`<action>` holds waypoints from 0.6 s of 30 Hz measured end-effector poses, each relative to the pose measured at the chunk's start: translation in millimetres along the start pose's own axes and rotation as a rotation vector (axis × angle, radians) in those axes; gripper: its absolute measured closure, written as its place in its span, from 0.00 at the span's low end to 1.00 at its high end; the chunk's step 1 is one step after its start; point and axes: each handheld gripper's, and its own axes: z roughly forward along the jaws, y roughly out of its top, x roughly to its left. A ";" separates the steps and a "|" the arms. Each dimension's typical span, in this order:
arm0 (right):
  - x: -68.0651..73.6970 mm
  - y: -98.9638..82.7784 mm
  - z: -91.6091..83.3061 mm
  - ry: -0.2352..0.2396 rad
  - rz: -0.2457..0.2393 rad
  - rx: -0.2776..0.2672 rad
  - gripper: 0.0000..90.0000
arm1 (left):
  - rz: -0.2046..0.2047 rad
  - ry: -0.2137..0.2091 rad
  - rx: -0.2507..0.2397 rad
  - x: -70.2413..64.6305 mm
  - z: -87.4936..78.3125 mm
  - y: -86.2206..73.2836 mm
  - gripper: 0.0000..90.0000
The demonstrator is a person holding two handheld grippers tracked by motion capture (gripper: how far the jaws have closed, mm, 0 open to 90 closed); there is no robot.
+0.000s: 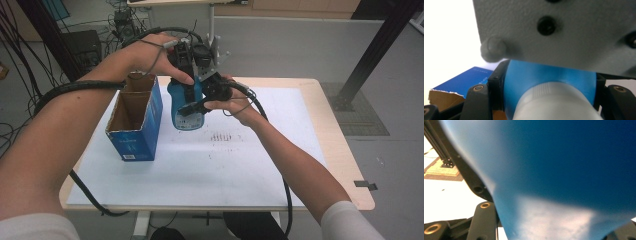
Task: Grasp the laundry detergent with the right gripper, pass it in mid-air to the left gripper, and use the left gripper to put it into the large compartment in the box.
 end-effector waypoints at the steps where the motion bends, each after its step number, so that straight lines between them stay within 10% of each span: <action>1: -0.1 -0.1 -0.1 0.001 0.001 -0.001 0.49 | 0.001 -0.002 0.001 0.3 -0.1 -0.1 0.41; 18: -0.7 0.0 0.8 0.003 0.005 -0.003 0.49 | -0.001 0.004 0.004 0.6 0.0 -0.4 0.42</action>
